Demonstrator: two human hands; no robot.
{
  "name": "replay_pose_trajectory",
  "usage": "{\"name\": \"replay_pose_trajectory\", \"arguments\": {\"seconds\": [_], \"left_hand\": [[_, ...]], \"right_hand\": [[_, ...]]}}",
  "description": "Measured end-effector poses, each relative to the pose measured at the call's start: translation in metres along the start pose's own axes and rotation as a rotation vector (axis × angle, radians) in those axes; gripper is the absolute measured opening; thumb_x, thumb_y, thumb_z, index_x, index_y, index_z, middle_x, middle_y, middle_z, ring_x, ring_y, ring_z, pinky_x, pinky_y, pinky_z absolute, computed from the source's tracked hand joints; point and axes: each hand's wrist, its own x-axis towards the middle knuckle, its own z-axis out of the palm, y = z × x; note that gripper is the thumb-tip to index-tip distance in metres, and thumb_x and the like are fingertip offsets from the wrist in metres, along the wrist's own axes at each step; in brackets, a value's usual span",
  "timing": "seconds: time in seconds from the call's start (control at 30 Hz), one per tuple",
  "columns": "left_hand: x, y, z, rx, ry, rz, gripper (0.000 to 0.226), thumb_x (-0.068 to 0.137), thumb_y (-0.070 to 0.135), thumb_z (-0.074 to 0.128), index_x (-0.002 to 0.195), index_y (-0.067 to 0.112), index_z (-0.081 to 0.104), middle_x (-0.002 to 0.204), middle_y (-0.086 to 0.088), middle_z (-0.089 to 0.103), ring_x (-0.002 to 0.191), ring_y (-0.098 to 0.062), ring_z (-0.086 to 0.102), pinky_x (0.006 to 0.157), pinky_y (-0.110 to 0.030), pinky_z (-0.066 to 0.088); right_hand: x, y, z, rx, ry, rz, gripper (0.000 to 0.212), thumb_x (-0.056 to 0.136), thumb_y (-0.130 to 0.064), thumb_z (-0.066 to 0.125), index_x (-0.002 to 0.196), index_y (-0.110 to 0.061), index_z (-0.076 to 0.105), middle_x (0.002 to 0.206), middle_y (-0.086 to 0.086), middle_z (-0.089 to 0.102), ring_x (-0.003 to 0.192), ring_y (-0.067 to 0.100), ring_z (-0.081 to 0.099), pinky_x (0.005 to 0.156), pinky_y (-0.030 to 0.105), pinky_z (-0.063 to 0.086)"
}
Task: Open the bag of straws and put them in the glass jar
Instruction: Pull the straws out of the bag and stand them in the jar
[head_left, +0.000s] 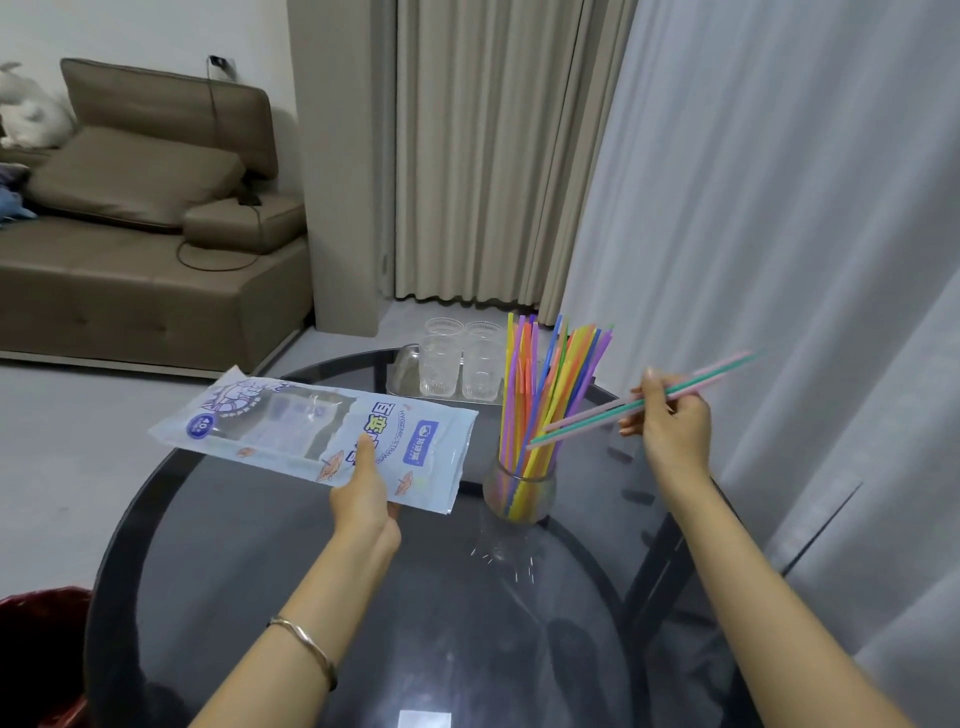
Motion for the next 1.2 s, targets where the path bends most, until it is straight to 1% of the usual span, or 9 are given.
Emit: {"name": "replay_pose_trajectory", "arguments": {"seconds": [0.17,0.3,0.57,0.77,0.83,0.9,1.0,1.1,1.2], "left_hand": [[0.002,-0.006,0.006,0.020,-0.014,0.004,0.002,0.093,0.028,0.057,0.092,0.027,0.056,0.089,0.009,0.066,0.078,-0.010,0.064,0.078,-0.033,0.054],[0.002,-0.007,0.006,0.040,-0.017,0.018,0.003,0.093,0.028,0.057,0.090,0.027,0.057,0.090,0.008,0.066,0.081,-0.011,0.064,0.083,-0.036,0.053],[-0.001,-0.006,0.007,0.042,-0.042,0.020,0.006,0.093,0.027,0.057,0.087,0.028,0.057,0.089,0.007,0.066,0.080,-0.012,0.064,0.081,-0.036,0.053],[-0.003,0.000,0.007,0.053,-0.073,0.065,0.005,0.094,0.028,0.055,0.090,0.029,0.058,0.091,0.009,0.067,0.083,-0.011,0.065,0.081,-0.035,0.054],[-0.005,0.001,0.007,0.086,-0.080,0.103,0.008,0.095,0.032,0.051,0.092,0.029,0.058,0.092,0.009,0.067,0.085,-0.011,0.065,0.081,-0.034,0.054],[-0.008,0.000,0.006,0.140,-0.093,0.144,0.021,0.097,0.038,0.044,0.101,0.024,0.059,0.096,0.007,0.067,0.087,-0.012,0.065,0.080,-0.033,0.053],[-0.014,0.000,0.003,0.263,-0.141,0.188,0.030,0.101,0.036,0.035,0.103,0.020,0.060,0.100,0.001,0.068,0.087,-0.016,0.065,0.075,-0.032,0.054],[-0.023,0.008,-0.004,0.414,-0.303,0.156,0.031,0.102,0.032,0.033,0.094,0.023,0.062,0.094,0.001,0.070,0.081,-0.013,0.067,0.057,-0.024,0.055],[-0.027,0.022,-0.017,0.683,-0.512,0.091,0.034,0.099,0.041,0.036,0.102,0.024,0.066,0.098,0.001,0.074,0.087,-0.014,0.071,0.065,-0.026,0.057]], "right_hand": [[0.009,0.001,0.034,-0.328,-0.289,-0.082,0.024,0.094,-0.028,0.052,0.078,-0.013,0.059,0.068,0.009,0.062,0.048,0.006,0.059,0.051,0.022,0.054],[0.008,0.012,0.051,-0.450,-0.503,0.001,0.026,0.090,-0.029,0.060,0.100,-0.004,0.063,0.086,0.018,0.067,0.059,0.016,0.063,0.052,0.021,0.055],[0.011,0.000,0.071,-0.445,-0.319,-0.089,0.026,0.082,-0.015,0.071,0.098,-0.014,0.050,0.081,-0.002,0.056,0.077,0.028,0.066,0.072,0.041,0.058],[-0.022,-0.006,0.066,-0.273,-0.079,-0.179,0.021,0.083,-0.011,0.065,0.089,-0.013,0.045,0.086,0.003,0.051,0.066,0.012,0.048,0.061,0.010,0.040],[-0.049,0.001,0.068,-0.132,-0.119,-0.058,0.013,0.087,-0.016,0.062,0.086,-0.017,0.049,0.084,0.001,0.055,0.071,0.014,0.055,0.069,0.013,0.047],[-0.075,0.009,0.073,0.013,-0.161,0.153,0.010,0.089,-0.024,0.060,0.091,-0.020,0.051,0.090,0.003,0.058,0.078,0.024,0.062,0.078,0.035,0.054],[-0.097,0.009,0.077,0.248,-0.324,0.493,0.029,0.091,-0.036,0.056,0.108,-0.012,0.053,0.100,0.005,0.064,0.077,0.015,0.065,0.063,0.026,0.055],[-0.097,0.002,0.064,0.365,-0.369,0.575,0.033,0.091,-0.044,0.053,0.103,-0.014,0.060,0.088,0.002,0.071,0.066,0.010,0.067,0.054,0.021,0.052],[-0.090,0.001,0.045,0.302,-0.483,0.608,0.045,0.084,-0.049,0.058,0.116,-0.017,0.060,0.102,0.004,0.074,0.086,0.019,0.071,0.073,0.033,0.054]]}}
